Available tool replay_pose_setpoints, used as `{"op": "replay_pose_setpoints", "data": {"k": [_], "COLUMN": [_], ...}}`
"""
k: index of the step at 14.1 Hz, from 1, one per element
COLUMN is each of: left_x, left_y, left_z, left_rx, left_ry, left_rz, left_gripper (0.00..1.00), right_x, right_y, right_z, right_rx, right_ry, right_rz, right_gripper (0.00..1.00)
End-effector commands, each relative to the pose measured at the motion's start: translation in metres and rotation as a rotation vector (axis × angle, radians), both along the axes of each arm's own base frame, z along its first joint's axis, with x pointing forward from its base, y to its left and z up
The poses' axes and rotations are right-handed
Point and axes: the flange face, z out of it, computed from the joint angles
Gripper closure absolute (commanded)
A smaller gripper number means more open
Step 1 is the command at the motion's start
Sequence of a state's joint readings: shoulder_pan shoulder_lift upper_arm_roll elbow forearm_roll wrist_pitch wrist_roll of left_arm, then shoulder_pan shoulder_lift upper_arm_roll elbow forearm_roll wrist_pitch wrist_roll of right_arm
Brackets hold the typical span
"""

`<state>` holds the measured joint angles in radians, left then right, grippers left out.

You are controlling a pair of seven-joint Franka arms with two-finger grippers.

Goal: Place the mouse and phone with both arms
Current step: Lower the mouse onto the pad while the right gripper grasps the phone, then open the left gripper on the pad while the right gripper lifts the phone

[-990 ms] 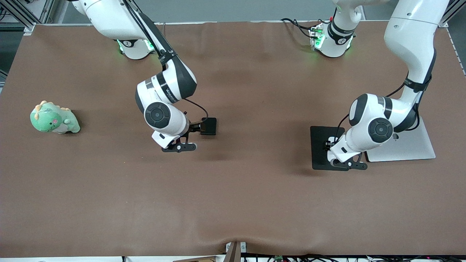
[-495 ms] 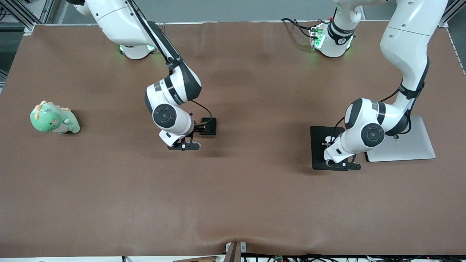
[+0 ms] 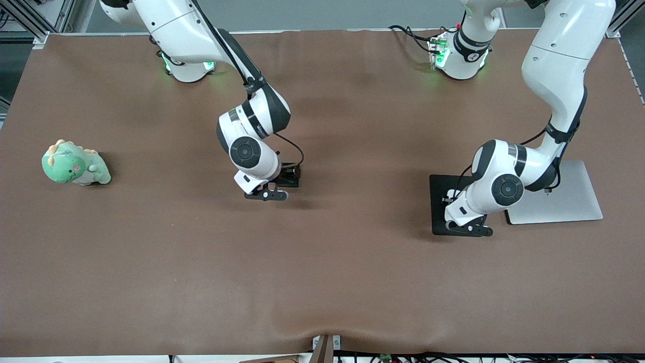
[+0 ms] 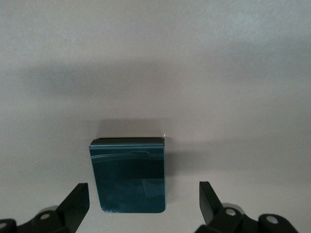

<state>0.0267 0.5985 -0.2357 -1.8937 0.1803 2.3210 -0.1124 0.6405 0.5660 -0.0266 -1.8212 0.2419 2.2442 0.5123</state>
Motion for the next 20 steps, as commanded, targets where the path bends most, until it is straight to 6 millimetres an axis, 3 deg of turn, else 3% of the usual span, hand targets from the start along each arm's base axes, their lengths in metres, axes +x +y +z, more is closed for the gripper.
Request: {"op": "replay_pose_setpoints", "data": {"k": [1, 8, 12, 14, 16, 17, 18, 20], "left_x": [0.003, 0.005, 0.013, 0.017, 0.024, 0.028, 0.031, 0.034], "left_y": [-0.001, 0.005, 0.008, 0.009, 0.022, 0.027, 0.028, 0.032], "left_z": [-0.002, 0.002, 0.038, 0.066, 0.099, 0.12, 0.141, 0.179], "left_rx": [0.009, 0.009, 0.017, 0.017, 0.032, 0.045, 0.056, 0.068], "left_ry": [-0.022, -0.03, -0.072, -0.107, -0.11, -0.102, -0.099, -0.111], "left_rz": [-0.026, -0.012, -0.007, 0.0, 0.018, 0.027, 0.034, 0.047], "left_gripper": [0.0, 0.0, 0.0, 0.0, 0.0, 0.0, 0.0, 0.0], "right_x": [-0.006, -0.02, -0.028, -0.032, -0.031, -0.03, -0.027, -0.023], "right_y": [0.006, 0.023, 0.026, 0.025, 0.026, 0.026, 0.026, 0.026], "right_z": [-0.012, -0.037, -0.047, -0.052, -0.049, -0.046, -0.043, -0.039], "right_rx": [0.011, 0.006, 0.002, -0.001, -0.002, 0.001, 0.005, 0.005], "right_ry": [-0.021, -0.036, -0.046, -0.048, -0.046, -0.047, -0.052, -0.057], "right_rz": [-0.025, -0.038, -0.045, -0.044, -0.039, -0.04, -0.043, -0.085], "right_gripper": [0.0, 0.0, 0.0, 0.0, 0.51, 0.86, 0.97, 1.0]}}
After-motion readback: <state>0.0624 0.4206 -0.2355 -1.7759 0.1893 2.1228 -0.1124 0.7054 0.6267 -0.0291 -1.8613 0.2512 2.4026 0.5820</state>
